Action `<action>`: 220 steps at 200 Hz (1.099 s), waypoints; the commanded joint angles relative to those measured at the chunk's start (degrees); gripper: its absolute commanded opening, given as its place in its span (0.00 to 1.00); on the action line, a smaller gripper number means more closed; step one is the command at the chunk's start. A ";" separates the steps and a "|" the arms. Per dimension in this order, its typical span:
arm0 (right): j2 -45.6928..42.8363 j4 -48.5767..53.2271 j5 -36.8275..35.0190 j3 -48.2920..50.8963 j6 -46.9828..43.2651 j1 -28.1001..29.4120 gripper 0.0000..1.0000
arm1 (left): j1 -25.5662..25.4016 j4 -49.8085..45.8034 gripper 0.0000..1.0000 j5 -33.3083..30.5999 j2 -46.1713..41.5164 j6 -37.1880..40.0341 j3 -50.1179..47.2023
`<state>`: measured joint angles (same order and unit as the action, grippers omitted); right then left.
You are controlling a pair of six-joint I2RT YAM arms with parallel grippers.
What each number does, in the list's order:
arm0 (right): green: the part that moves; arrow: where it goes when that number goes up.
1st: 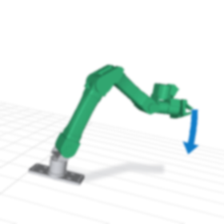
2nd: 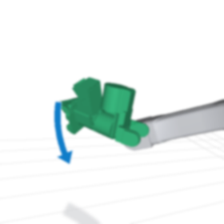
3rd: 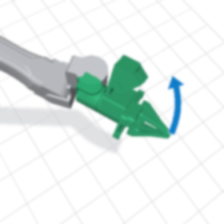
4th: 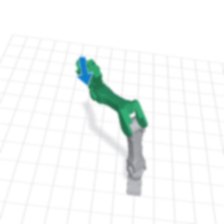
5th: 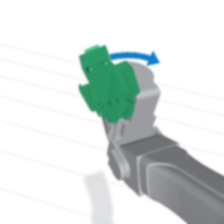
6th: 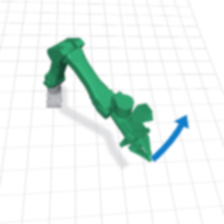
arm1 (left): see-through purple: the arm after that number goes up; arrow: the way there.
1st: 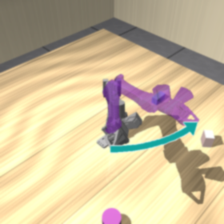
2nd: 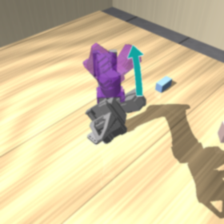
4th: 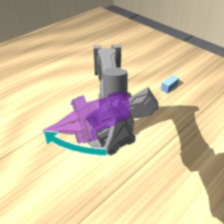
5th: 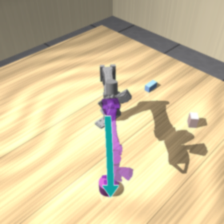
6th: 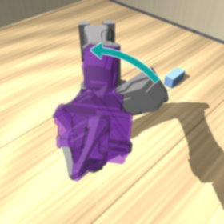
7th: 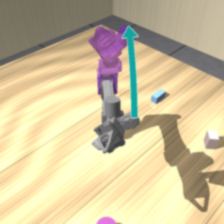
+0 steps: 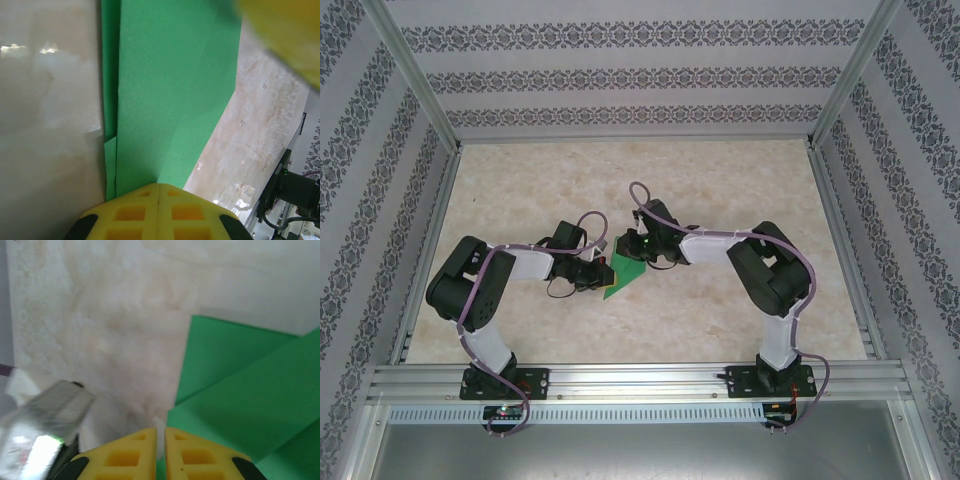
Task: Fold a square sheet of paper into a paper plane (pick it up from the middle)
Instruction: Fourth fold the wing at the center of the table.
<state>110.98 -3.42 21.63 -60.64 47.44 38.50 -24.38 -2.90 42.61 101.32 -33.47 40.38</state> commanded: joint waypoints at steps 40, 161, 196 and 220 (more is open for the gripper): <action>4.95 -1.58 -2.24 0.23 -0.02 -4.53 0.12 | -0.84 -7.83 0.00 -10.26 6.31 2.20 -4.66; -3.11 11.66 -6.00 -6.51 -6.20 -8.18 0.14 | -0.91 -7.75 0.00 -9.92 5.73 2.10 -5.09; -2.93 7.04 -0.26 -4.58 -3.25 -4.11 0.14 | -0.87 -8.94 0.00 -9.98 4.97 2.67 -4.29; -0.42 3.06 0.79 -2.77 -0.49 -1.20 0.13 | -0.87 -9.33 0.00 -9.87 4.77 2.89 -3.73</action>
<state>108.07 3.53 19.97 -65.93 44.10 34.89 -24.38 -2.74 42.57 101.14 -33.43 40.29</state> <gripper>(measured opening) 0.132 0.052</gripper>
